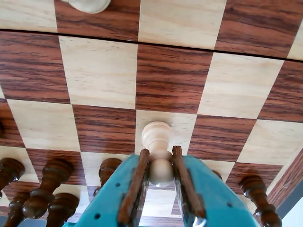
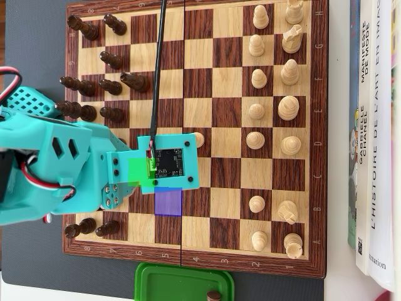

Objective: Play chess

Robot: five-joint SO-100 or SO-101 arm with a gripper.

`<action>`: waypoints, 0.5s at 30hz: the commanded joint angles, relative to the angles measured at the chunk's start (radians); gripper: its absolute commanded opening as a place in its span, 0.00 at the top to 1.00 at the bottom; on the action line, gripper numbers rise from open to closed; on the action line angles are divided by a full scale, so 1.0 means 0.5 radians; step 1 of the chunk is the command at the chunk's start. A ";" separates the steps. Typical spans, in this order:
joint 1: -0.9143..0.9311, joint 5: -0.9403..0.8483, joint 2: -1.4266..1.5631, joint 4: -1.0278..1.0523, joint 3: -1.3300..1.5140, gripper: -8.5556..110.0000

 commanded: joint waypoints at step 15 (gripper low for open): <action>0.006 -0.009 -0.021 -0.037 -0.015 0.82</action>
